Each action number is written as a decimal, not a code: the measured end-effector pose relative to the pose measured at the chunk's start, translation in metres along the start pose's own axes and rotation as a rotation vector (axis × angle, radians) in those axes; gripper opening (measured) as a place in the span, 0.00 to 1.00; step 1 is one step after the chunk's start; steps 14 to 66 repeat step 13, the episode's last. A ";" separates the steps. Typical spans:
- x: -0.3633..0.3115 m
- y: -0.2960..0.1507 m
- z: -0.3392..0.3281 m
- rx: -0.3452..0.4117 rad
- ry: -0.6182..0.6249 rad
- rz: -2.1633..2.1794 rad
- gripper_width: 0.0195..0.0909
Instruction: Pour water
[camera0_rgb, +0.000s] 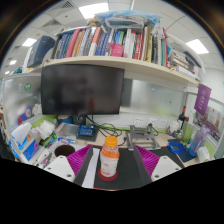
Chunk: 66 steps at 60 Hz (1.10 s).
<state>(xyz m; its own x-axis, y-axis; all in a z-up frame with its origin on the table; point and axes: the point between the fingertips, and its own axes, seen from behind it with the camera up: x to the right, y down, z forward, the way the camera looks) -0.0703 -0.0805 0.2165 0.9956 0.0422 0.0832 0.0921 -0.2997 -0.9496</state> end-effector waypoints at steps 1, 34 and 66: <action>0.001 -0.001 -0.002 0.000 0.004 -0.003 0.89; 0.017 0.001 -0.014 -0.039 0.055 -0.004 0.88; 0.017 0.001 -0.014 -0.039 0.055 -0.004 0.88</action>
